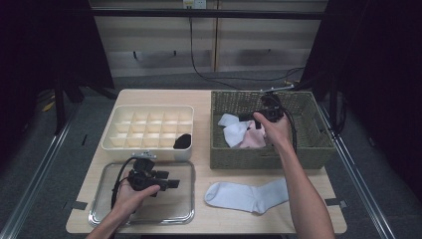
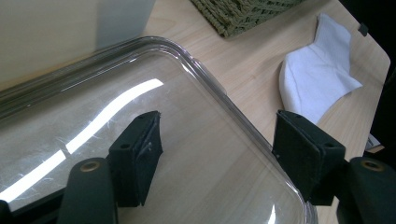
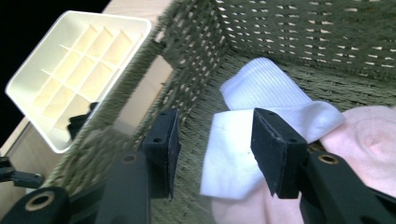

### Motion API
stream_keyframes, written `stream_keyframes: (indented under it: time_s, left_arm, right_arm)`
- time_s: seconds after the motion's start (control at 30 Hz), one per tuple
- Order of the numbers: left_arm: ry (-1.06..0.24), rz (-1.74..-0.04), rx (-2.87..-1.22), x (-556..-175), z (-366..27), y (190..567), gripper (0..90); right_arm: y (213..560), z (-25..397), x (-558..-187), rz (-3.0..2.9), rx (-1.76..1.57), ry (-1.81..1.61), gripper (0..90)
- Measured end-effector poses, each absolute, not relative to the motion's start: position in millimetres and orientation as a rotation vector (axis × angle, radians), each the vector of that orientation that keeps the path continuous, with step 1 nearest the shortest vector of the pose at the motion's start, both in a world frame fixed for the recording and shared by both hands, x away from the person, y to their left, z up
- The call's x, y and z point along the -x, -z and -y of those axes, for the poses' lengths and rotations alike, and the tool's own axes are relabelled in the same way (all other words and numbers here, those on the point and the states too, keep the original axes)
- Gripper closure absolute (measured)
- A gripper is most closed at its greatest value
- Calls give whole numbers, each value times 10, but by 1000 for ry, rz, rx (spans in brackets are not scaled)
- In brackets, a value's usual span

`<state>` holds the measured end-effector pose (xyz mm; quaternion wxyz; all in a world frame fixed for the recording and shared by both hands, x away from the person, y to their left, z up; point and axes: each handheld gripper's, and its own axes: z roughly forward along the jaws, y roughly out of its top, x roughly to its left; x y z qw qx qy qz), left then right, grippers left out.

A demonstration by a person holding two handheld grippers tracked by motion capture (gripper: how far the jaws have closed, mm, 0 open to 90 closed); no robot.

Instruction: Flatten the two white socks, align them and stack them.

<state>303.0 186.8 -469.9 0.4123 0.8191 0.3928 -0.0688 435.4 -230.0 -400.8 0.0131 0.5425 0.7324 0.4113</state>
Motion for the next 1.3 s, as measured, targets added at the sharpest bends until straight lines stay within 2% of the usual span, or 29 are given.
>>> stream_keyframes:
  time_s: [0.67, 1.3]
  left_arm:
    - [181, -971, -2054, -2999, -1890, 4684, 324]
    - [195, -955, -2070, -2989, -1864, 4707, 325]
  right_arm:
    - [4310, 2250, -4819, -2253, -1846, -1071, 491]
    - [4500, 2262, -4910, -2290, -1917, -889, 521]
